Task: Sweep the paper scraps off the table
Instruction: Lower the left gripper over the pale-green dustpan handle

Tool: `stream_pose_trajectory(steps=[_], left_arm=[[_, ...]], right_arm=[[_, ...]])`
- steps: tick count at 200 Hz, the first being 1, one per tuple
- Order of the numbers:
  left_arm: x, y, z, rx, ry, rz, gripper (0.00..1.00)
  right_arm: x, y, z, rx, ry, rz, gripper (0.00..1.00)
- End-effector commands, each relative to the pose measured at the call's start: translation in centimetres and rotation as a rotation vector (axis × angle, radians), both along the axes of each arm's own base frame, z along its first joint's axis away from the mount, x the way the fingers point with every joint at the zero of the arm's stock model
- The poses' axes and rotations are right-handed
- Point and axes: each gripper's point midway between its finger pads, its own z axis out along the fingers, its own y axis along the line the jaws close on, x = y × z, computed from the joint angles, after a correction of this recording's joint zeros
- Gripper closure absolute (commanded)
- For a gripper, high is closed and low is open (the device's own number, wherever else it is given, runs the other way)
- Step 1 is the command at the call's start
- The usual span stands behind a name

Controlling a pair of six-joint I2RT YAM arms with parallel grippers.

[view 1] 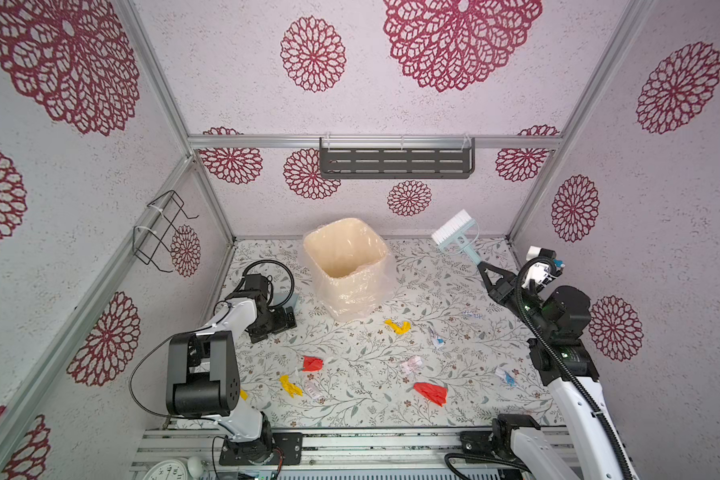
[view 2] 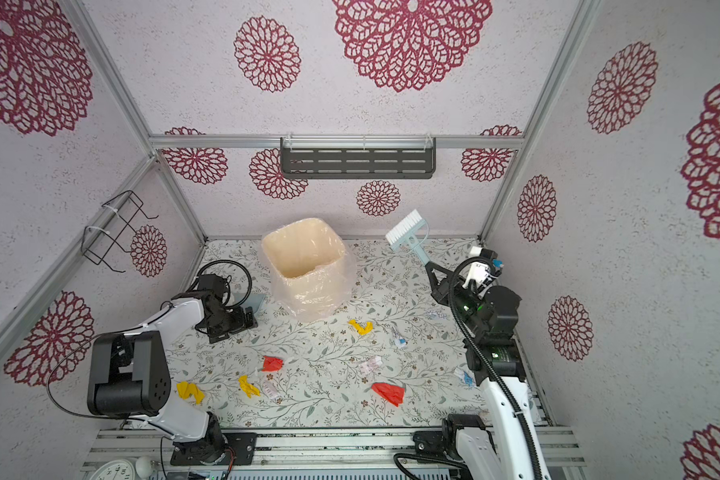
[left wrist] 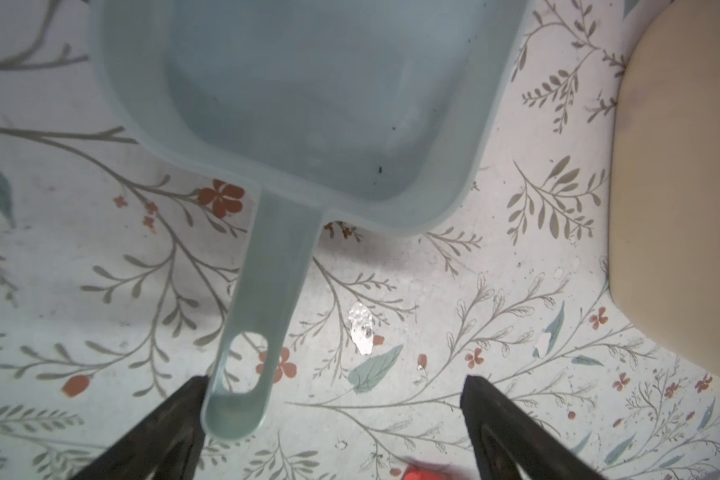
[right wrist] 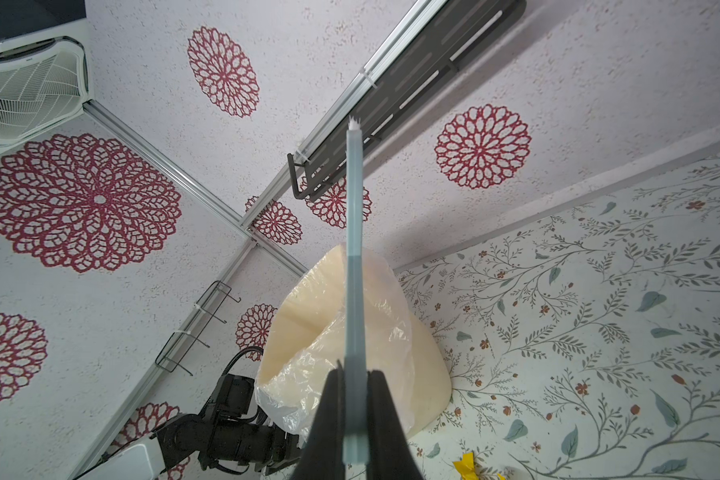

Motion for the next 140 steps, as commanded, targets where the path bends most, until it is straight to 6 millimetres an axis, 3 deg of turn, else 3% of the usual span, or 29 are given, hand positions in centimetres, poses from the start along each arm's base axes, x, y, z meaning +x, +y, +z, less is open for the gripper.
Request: stream_pose_trajectory(steps=[1, 47, 94, 113, 140], left_arm=[[0.6, -1.1, 0.9, -0.032, -0.050, -0.008, 0.02], [0.6, -1.6, 0.8, -0.021, -0.058, -0.004, 0.03], [0.7, 1.2, 2.1, 0.175, -0.152, 0.075, 0.03], [1.3, 1.3, 2.8, 0.198, -0.212, 0.081, 0.03], [1.6, 1.7, 2.0, 0.213, -0.208, 0.095, 0.01]], right_arm=[[-0.6, -0.2, 1.7, 0.007, -0.062, -0.004, 1.00], [-0.7, -0.2, 1.7, 0.008, -0.060, -0.006, 1.00], [-0.8, -0.2, 1.8, 0.008, -0.064, -0.005, 1.00], [-0.7, -0.2, 1.6, 0.011, -0.061, -0.007, 1.00], [-0.7, -0.2, 1.9, 0.017, -0.066, -0.006, 1.00]])
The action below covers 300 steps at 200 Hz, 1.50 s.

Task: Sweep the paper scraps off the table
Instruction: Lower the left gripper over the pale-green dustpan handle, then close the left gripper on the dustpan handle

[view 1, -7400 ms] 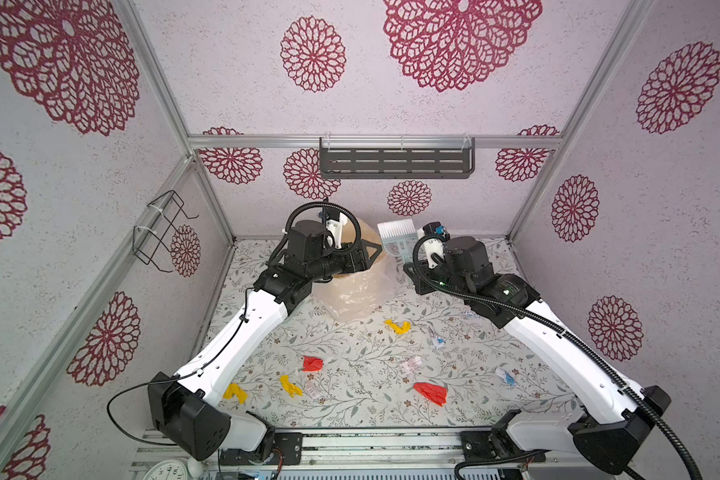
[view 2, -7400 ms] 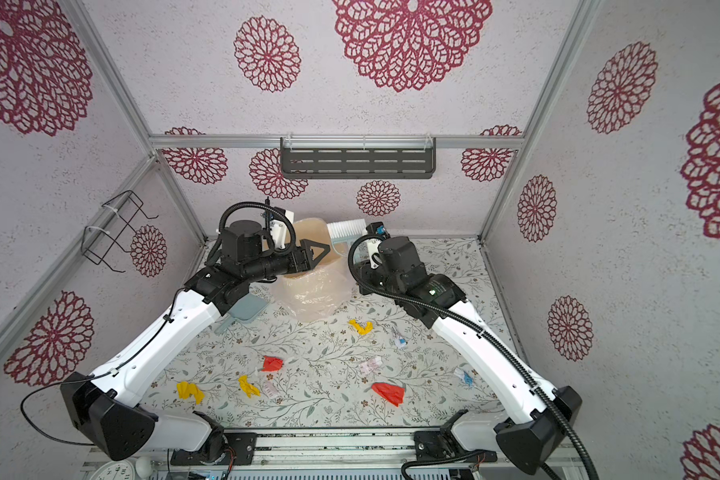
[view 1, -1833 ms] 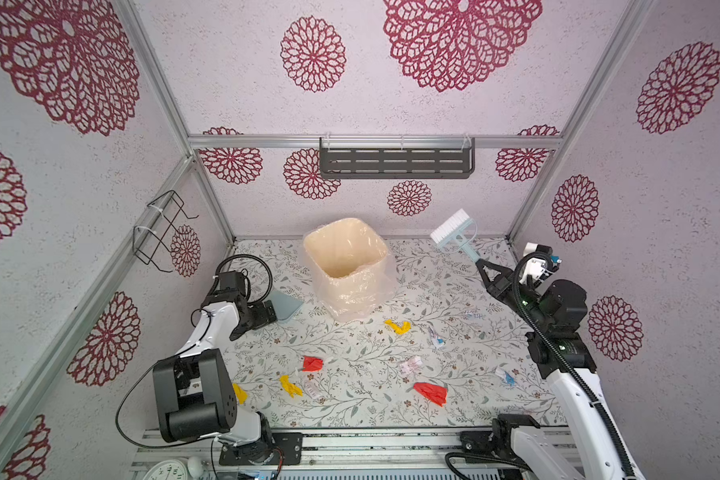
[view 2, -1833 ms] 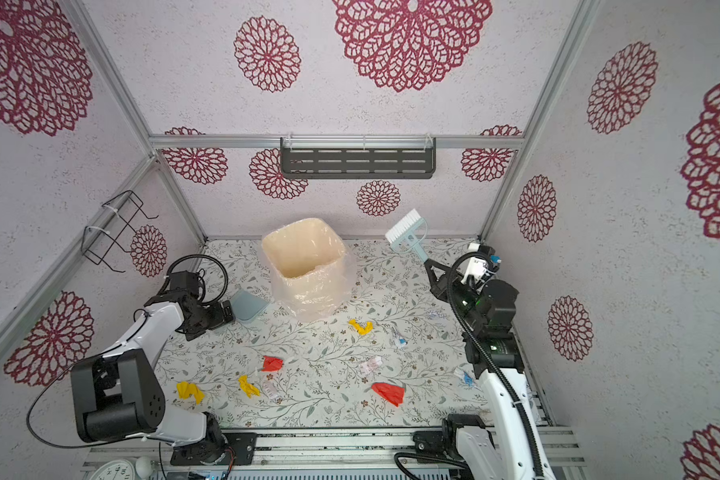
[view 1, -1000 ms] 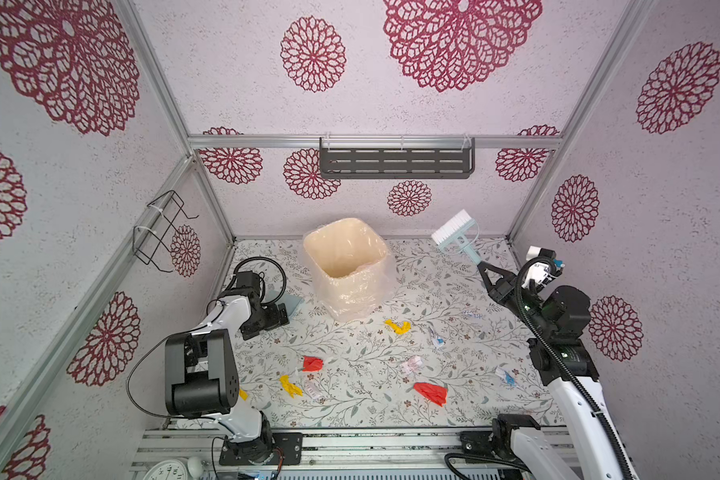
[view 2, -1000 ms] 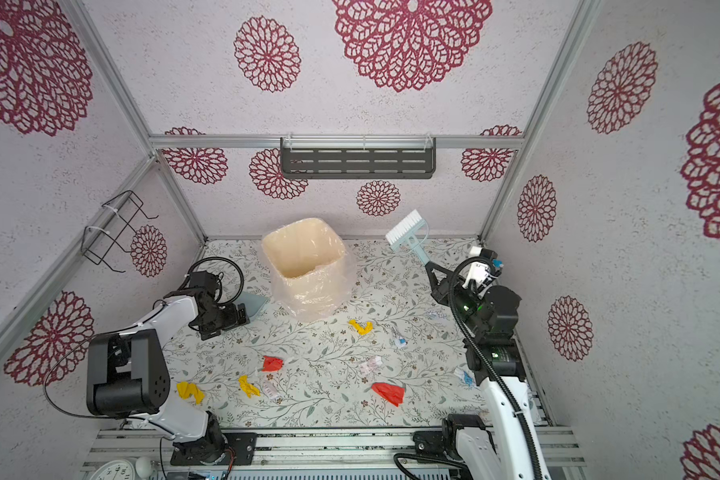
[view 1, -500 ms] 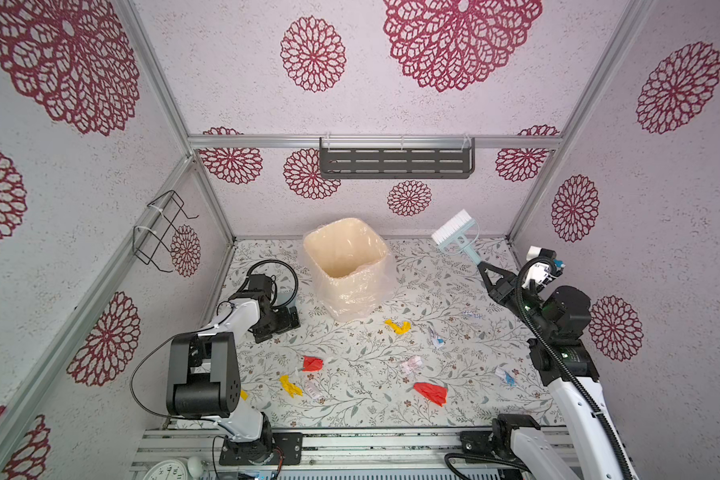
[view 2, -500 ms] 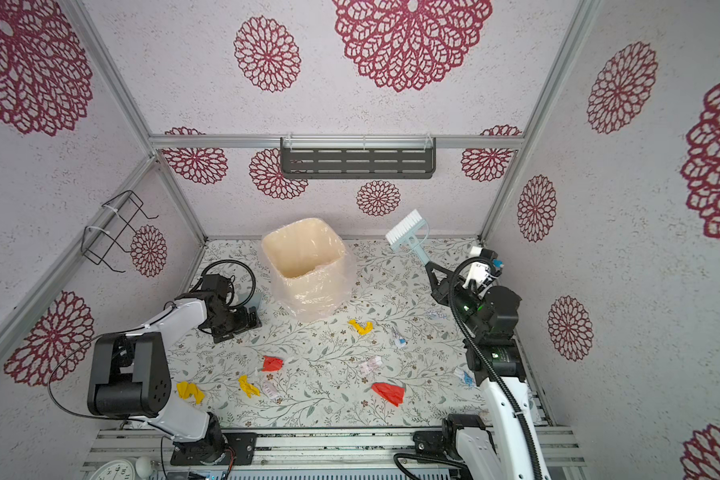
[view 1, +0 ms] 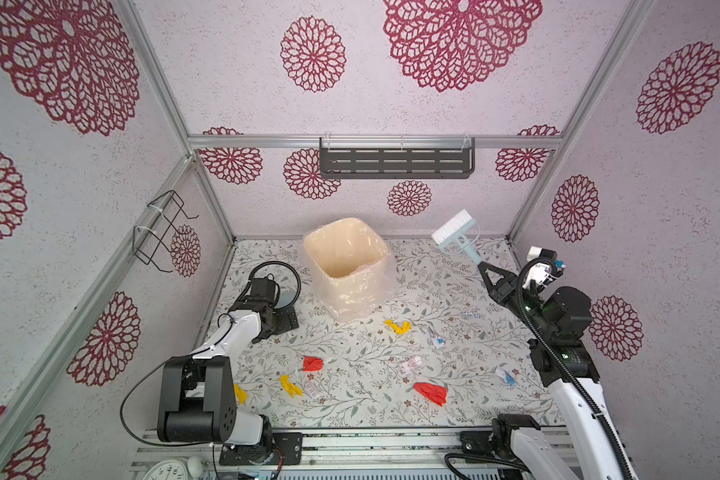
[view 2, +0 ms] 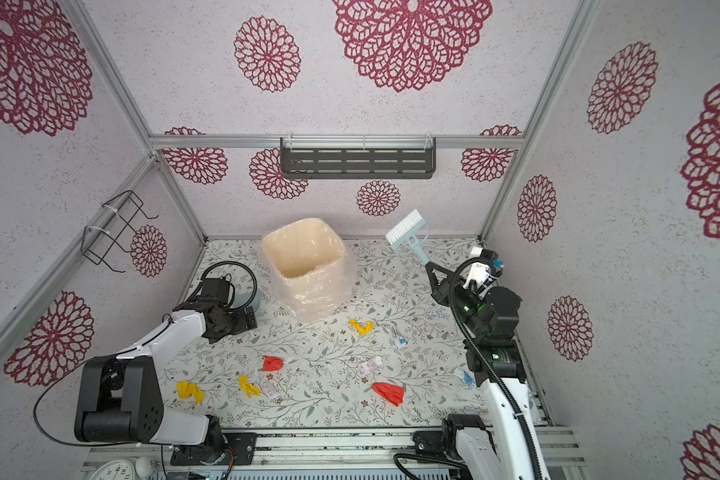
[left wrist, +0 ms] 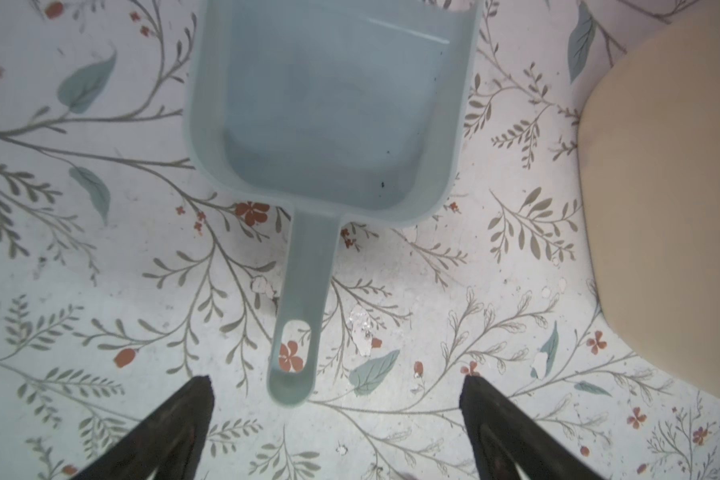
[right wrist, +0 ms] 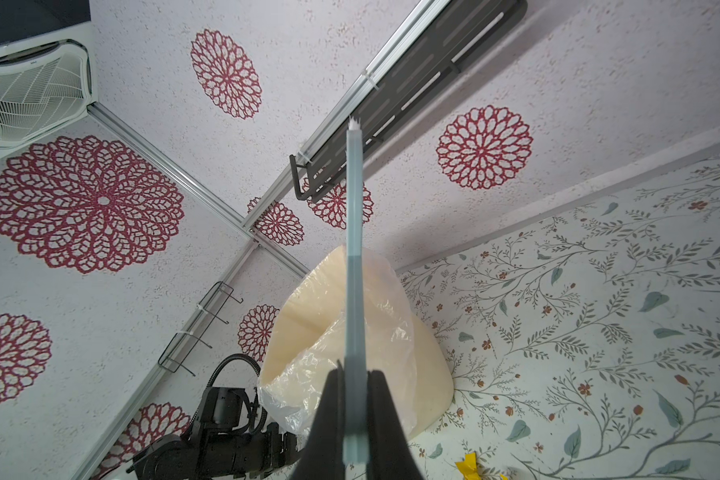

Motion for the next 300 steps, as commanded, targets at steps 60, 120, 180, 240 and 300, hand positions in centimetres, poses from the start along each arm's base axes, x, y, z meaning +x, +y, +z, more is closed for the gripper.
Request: stream_pose_trajectory(steps=[60, 120, 180, 240, 300], left_arm=[[2.1, -0.2, -2.9, 0.004, 0.037, -0.002, 0.15], [2.9, -1.9, -2.7, -0.066, 0.009, 0.001, 0.20], [2.6, -2.2, -3.0, -0.034, 0.007, 0.023, 0.23], [1.2, -1.0, -3.9, 0.009, -0.036, 0.107, 0.32], [1.9, -1.4, -4.5, -0.001, -0.012, 0.094, 0.42]], right_arm=[[-0.8, -0.2, 2.2, 0.001, -0.071, -0.008, 1.00], [-0.6, -0.3, 2.1, -0.004, -0.068, -0.015, 1.00], [-0.7, -0.3, 2.2, -0.004, -0.071, -0.010, 1.00], [-0.8, -0.2, 2.1, -0.005, -0.070, -0.009, 1.00], [-0.9, -0.3, 2.2, -0.003, -0.073, -0.011, 1.00]])
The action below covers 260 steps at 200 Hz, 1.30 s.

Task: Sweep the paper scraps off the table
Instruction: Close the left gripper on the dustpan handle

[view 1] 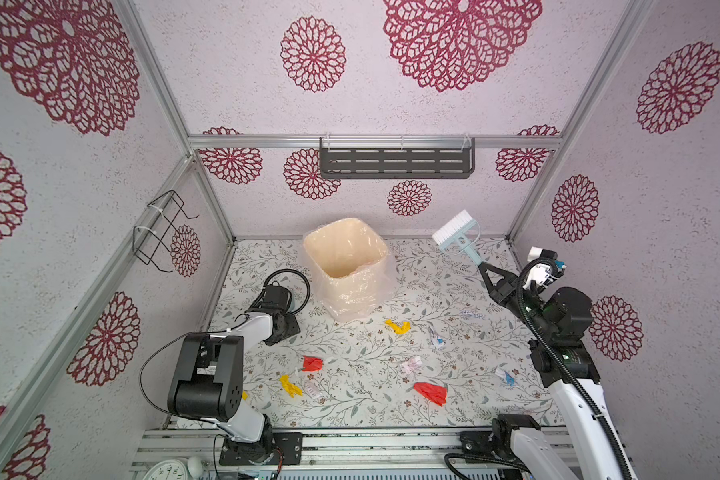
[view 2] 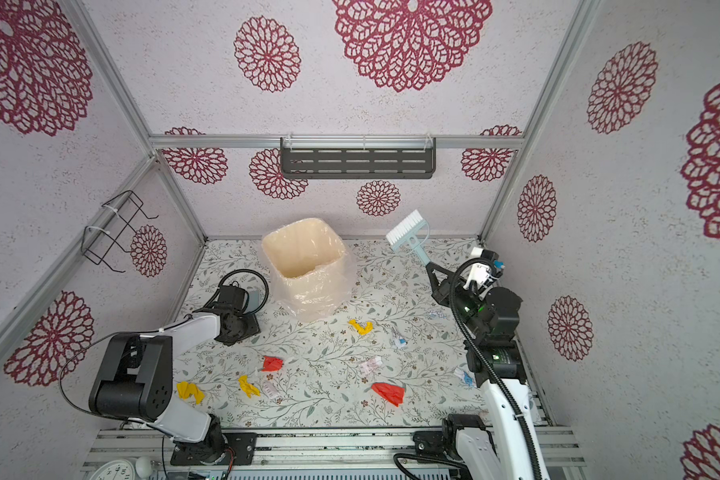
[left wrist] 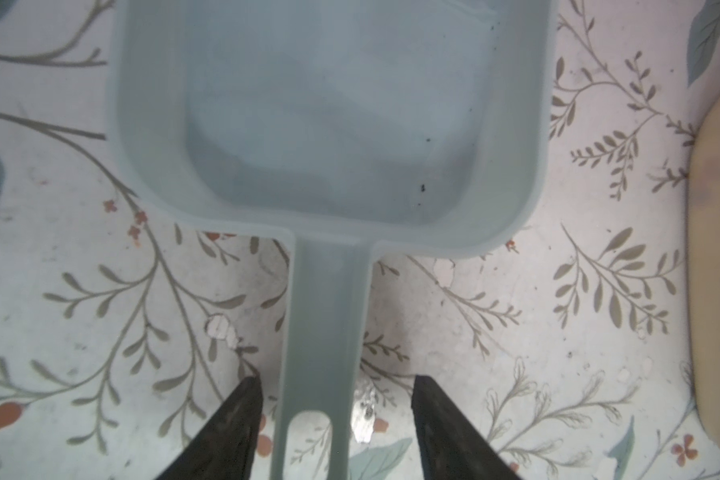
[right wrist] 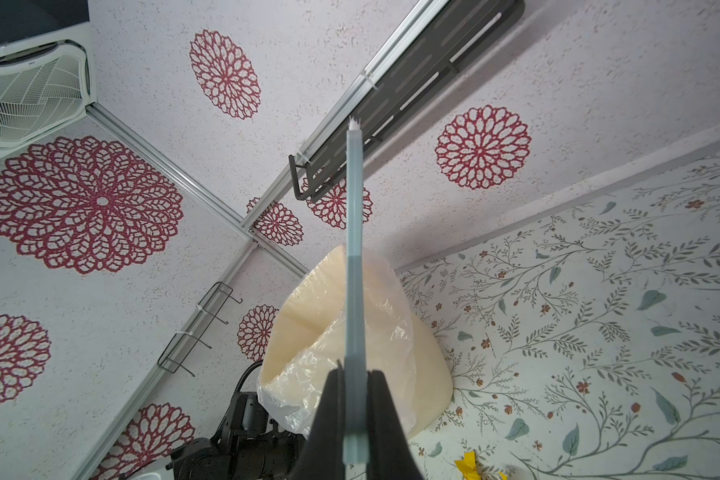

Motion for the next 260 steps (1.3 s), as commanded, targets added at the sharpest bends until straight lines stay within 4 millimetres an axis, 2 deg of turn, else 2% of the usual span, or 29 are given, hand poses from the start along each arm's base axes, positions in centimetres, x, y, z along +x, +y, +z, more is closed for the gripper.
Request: stream_pose_trajectory(steps=[1, 79, 260], left_arm=[[1.28, -0.34, 0.24, -0.006, -0.027, -0.005, 0.42], [1.85, -0.37, 0.14, 0.001, -0.036, -0.001, 0.51], [1.80, -0.35, 0.16, 0.014, -0.031, 0.000, 0.85]], right_arm=[[-0.78, -0.20, 2.16, -0.003, -0.075, -0.009, 1.00], [-0.71, -0.25, 2.04, -0.005, -0.069, -0.012, 1.00], [-0.55, -0.30, 1.60, -0.006, -0.061, -0.015, 1.00]])
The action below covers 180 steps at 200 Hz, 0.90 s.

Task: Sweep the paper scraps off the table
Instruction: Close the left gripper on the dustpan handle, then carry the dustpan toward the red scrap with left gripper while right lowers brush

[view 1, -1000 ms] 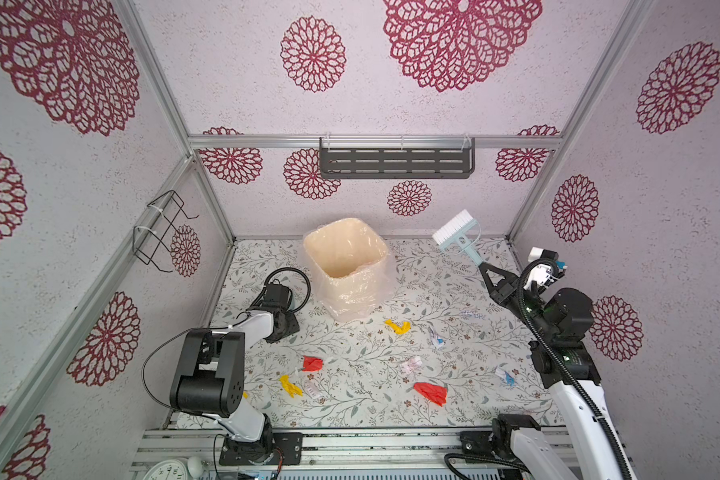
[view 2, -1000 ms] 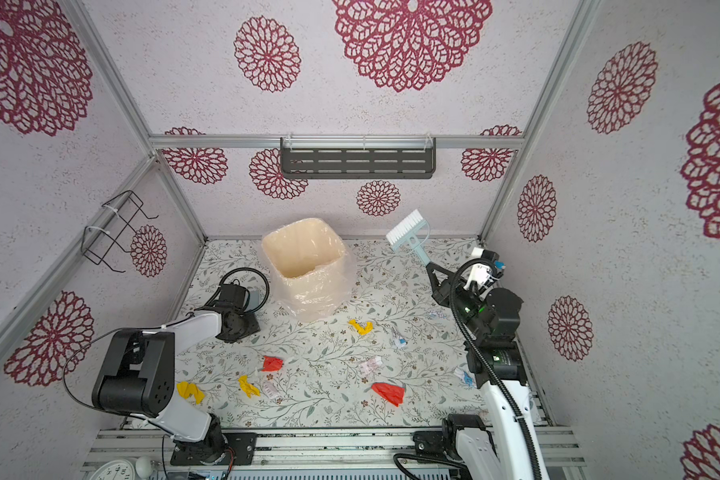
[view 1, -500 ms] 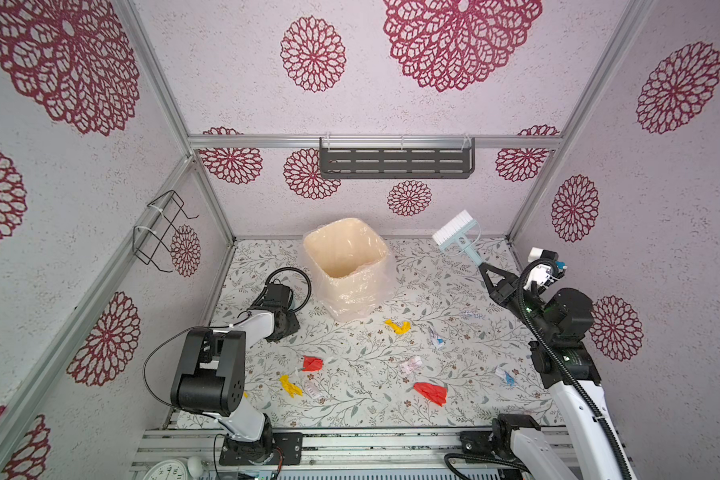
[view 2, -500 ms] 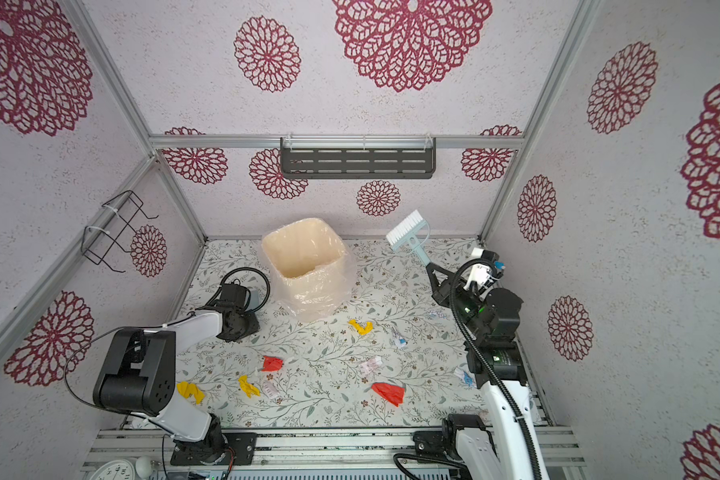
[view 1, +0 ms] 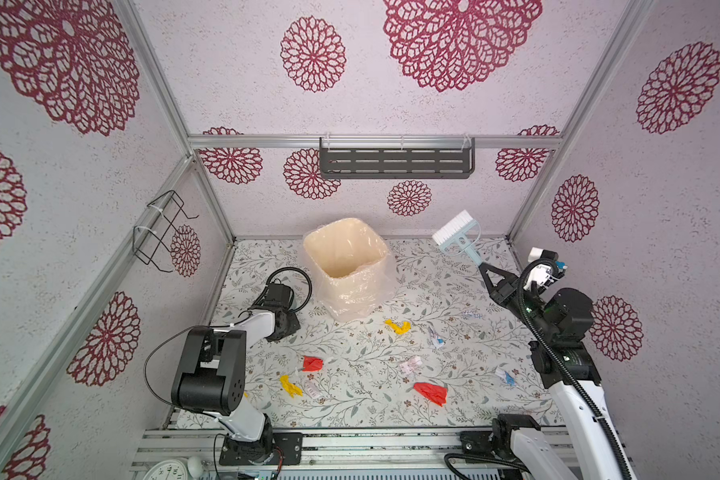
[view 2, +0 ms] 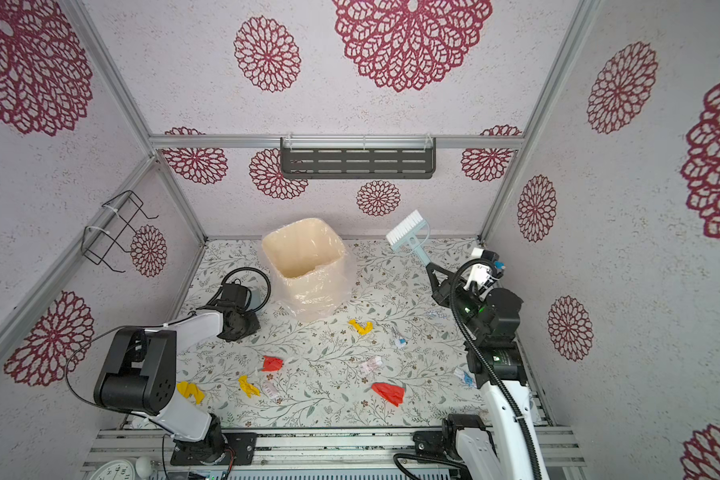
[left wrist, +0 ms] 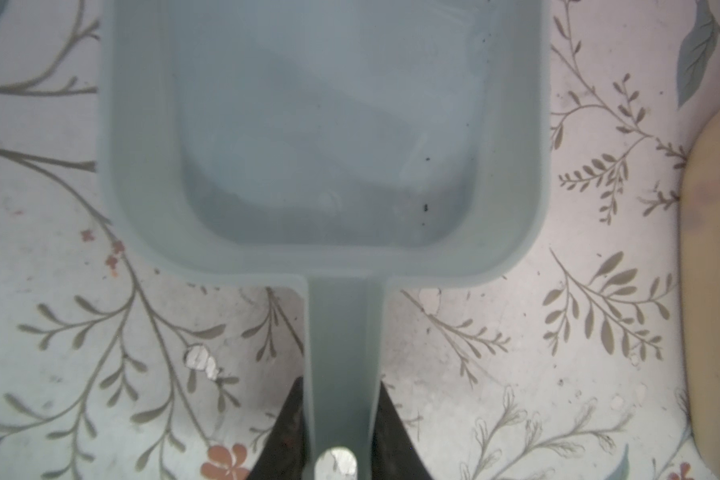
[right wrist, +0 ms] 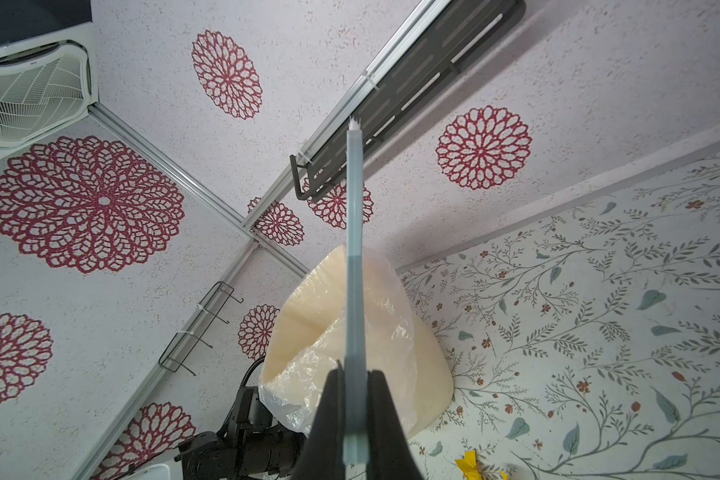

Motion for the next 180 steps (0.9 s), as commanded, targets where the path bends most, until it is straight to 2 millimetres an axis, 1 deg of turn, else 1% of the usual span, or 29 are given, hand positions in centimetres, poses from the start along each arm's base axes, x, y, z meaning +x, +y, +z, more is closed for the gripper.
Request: stream_pose_trajectory(steps=[1, 26, 42, 82, 107, 136, 152, 180], left_arm=[[0.8, -0.1, 0.3, 0.005, -0.019, 0.002, 0.85], [0.7, -0.1, 0.4, 0.006, -0.021, 0.002, 0.88], [0.7, 0.0, 1.1, 0.008, -0.033, 0.006, 0.89], [0.3, 0.4, 4.8, 0.025, -0.089, 0.009, 0.92], [-0.5, 0.9, 7.8, 0.046, -0.134, 0.010, 0.93], [-2.1, 1.7, 11.3, 0.077, -0.176, 0.022, 0.94], [-2.9, 2.0, 13.8, 0.089, -0.220, 0.029, 0.94], [-4.3, 2.4, 18.8, 0.105, -0.297, 0.023, 0.94]], right_arm=[[-0.3, -0.3, 1.5, -0.006, -0.059, -0.014, 1.00], [-0.3, -0.3, 1.4, -0.009, -0.056, -0.015, 1.00], [-0.2, -0.3, 1.2, -0.014, -0.049, -0.013, 1.00], [-0.1, 0.0, 0.7, -0.020, -0.032, 0.003, 1.00], [0.0, 0.1, 0.6, -0.024, -0.027, 0.014, 1.00], [-0.1, 0.2, 0.3, -0.055, -0.002, 0.022, 1.00], [-0.1, 0.3, 0.0, -0.089, 0.022, 0.024, 1.00], [-0.3, 0.2, -0.4, -0.149, 0.069, 0.029, 1.00]])
